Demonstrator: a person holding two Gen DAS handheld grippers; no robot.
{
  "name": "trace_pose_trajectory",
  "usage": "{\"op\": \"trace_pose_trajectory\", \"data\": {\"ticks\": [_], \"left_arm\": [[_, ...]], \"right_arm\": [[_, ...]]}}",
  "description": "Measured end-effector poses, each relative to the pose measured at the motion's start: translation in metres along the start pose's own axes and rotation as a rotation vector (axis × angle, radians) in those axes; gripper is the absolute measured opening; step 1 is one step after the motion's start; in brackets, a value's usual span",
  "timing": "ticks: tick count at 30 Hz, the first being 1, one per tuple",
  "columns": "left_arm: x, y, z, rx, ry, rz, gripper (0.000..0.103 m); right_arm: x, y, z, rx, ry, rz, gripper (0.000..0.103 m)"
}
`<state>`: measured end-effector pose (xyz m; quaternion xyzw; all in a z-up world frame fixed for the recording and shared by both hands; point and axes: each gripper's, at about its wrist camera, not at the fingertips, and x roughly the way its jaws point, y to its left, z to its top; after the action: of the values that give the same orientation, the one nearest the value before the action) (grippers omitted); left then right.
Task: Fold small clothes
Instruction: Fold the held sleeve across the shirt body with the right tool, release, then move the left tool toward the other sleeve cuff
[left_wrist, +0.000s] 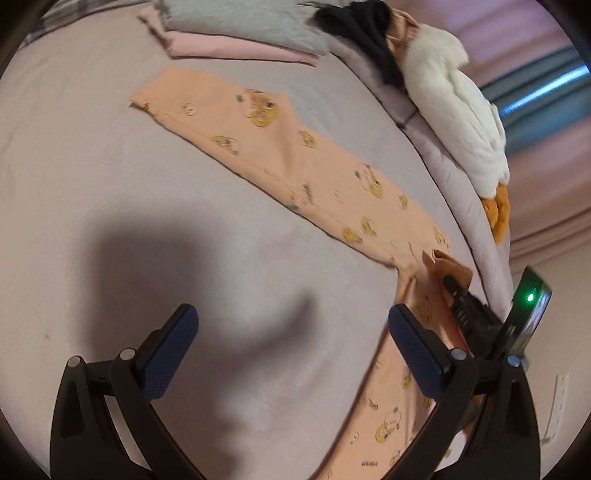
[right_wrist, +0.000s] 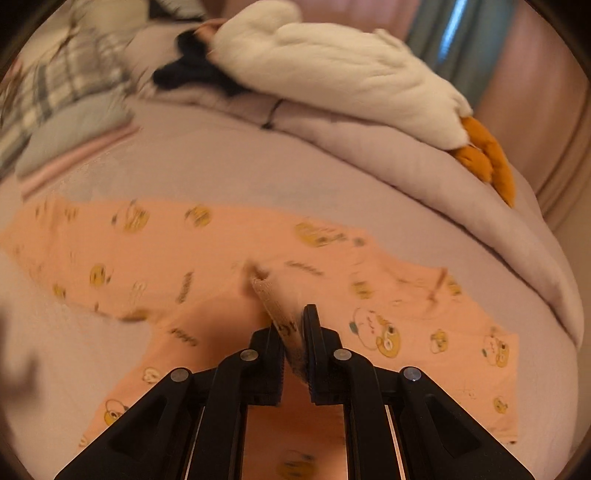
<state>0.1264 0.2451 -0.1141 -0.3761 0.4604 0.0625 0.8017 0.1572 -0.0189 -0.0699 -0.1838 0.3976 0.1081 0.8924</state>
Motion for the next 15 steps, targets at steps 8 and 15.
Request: {"op": "trace_pose_trajectory", "data": {"ticks": [8, 15], "left_arm": [[-0.001, 0.018, 0.013, -0.027, -0.021, -0.003, 0.103], [0.011, 0.021, 0.030, -0.067, -0.037, -0.050, 0.103]], "right_arm": [[0.014, 0.023, -0.003, -0.013, -0.016, 0.021, 0.010], [0.020, 0.032, -0.014, 0.035, 0.026, 0.083, 0.046]]}}
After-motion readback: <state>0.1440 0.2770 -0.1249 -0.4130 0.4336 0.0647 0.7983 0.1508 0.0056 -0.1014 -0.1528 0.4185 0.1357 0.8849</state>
